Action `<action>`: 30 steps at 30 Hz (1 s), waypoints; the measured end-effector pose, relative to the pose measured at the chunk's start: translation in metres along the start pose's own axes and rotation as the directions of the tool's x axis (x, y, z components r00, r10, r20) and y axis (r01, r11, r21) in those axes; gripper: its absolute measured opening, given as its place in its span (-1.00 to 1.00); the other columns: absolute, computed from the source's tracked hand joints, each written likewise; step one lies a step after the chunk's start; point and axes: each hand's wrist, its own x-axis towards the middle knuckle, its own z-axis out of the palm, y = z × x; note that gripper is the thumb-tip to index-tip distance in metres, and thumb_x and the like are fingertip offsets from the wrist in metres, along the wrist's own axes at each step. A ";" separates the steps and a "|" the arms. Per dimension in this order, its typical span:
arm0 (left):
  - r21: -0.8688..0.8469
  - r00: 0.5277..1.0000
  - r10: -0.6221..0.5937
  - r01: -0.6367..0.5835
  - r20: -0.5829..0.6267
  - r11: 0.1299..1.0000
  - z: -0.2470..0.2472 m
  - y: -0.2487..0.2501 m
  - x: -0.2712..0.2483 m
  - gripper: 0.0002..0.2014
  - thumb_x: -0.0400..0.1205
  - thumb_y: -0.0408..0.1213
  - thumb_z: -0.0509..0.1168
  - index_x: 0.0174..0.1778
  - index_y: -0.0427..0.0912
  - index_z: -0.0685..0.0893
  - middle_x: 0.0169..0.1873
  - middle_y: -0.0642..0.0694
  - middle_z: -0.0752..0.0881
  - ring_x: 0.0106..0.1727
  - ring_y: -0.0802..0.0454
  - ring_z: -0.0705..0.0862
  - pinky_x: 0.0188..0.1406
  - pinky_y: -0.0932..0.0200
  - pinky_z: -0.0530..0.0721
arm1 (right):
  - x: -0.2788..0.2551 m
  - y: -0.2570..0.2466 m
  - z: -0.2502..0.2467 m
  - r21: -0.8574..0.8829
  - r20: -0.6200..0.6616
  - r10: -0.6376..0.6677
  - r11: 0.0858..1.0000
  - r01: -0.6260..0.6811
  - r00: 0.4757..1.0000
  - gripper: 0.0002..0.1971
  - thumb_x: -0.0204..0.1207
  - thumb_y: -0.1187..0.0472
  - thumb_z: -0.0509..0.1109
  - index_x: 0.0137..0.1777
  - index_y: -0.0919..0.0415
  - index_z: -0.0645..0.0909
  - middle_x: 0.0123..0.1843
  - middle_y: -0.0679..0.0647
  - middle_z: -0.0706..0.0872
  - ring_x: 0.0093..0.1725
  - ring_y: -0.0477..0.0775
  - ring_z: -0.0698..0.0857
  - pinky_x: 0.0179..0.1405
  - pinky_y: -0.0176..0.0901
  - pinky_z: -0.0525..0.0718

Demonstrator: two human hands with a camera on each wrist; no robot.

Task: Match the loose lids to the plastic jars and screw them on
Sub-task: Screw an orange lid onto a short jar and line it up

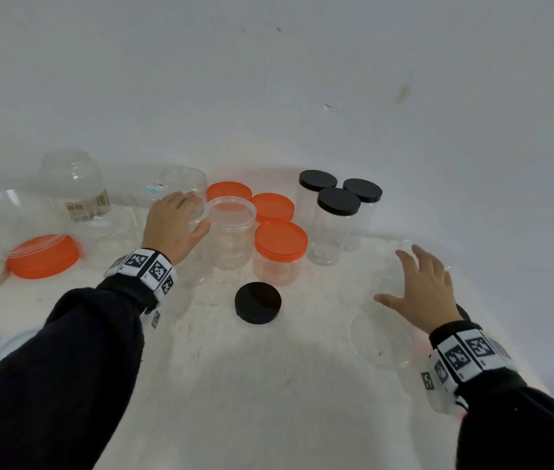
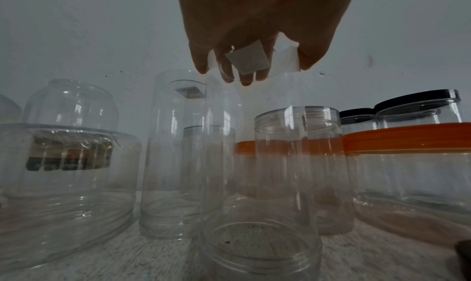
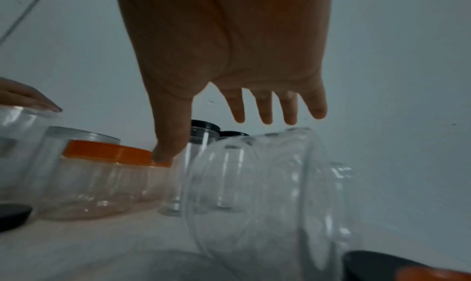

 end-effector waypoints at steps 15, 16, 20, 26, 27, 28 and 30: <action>0.047 0.999 -0.012 0.010 0.047 0.999 -0.007 0.005 0.002 -0.50 0.63 -0.04 0.24 0.34 -0.36 0.55 0.43 -0.26 0.49 0.45 -0.25 0.41 0.44 -0.14 0.27 | -0.001 0.026 0.018 0.026 0.012 0.031 0.999 -0.031 0.999 0.07 0.24 -0.06 0.62 0.60 0.19 0.03 0.57 0.18 0.22 0.54 0.24 0.17 0.40 0.15 0.42; 0.055 0.997 -0.029 0.025 0.077 0.998 -0.009 0.005 0.002 -0.50 0.64 -0.04 0.23 0.40 -0.32 0.50 0.49 -0.21 0.42 0.51 -0.20 0.33 0.48 -0.17 0.22 | -0.002 0.026 0.018 0.055 -0.002 0.026 0.998 -0.026 1.000 0.06 0.22 -0.03 0.63 0.60 0.21 0.06 0.54 0.19 0.25 0.52 0.24 0.18 0.38 0.12 0.45; 0.242 0.930 -0.192 0.118 0.314 0.963 -0.020 0.012 0.004 -0.34 0.65 0.15 0.10 0.61 -0.10 0.17 0.64 0.01 0.05 0.64 0.01 -0.02 0.52 -0.34 -0.10 | -0.012 0.033 0.013 0.200 -0.044 0.037 0.979 -0.027 0.998 0.03 0.19 0.03 0.65 0.58 0.20 0.12 0.49 0.17 0.27 0.48 0.22 0.18 0.31 0.08 0.45; -0.128 0.995 0.079 -0.086 -0.063 0.988 -0.018 0.081 -0.017 -0.56 0.58 -0.26 0.33 0.36 -0.32 0.50 0.36 -0.29 0.52 0.40 -0.26 0.43 0.40 -0.17 0.35 | -0.038 0.064 -0.005 0.476 -0.103 0.138 0.877 -0.073 0.985 0.03 0.16 0.14 0.66 0.58 0.22 0.15 0.42 0.16 0.29 0.43 0.19 0.22 0.30 -0.02 0.35; -0.207 0.988 0.144 -0.152 -0.055 0.966 -0.012 0.102 -0.026 -0.61 0.57 -0.28 0.33 0.31 -0.30 0.54 0.29 -0.26 0.57 0.35 -0.22 0.48 0.37 -0.08 0.39 | -0.042 0.071 -0.008 0.496 -0.107 0.154 0.864 -0.082 0.982 0.02 0.16 0.15 0.66 0.57 0.23 0.15 0.41 0.16 0.28 0.43 0.19 0.22 0.32 -0.02 0.33; -0.264 0.976 0.217 -0.213 -0.014 0.941 -0.005 0.125 -0.036 -0.63 0.58 -0.26 0.31 0.29 -0.28 0.56 0.27 -0.22 0.58 0.33 -0.18 0.49 0.35 -0.01 0.40 | -0.046 0.078 -0.012 0.506 -0.118 0.169 0.858 -0.087 0.979 0.02 0.15 0.15 0.67 0.56 0.24 0.17 0.40 0.17 0.28 0.42 0.20 0.22 0.35 0.00 0.31; -0.358 0.921 0.374 -0.315 0.109 0.879 0.013 0.169 -0.058 -0.60 0.59 -0.14 0.23 0.30 -0.25 0.55 0.27 -0.15 0.58 0.33 -0.08 0.48 0.36 0.10 0.39 | -0.054 0.092 -0.020 0.515 -0.154 0.198 0.852 -0.093 0.968 -0.01 0.14 0.14 0.68 0.53 0.24 0.21 0.38 0.18 0.27 0.39 0.19 0.22 0.34 -0.02 0.29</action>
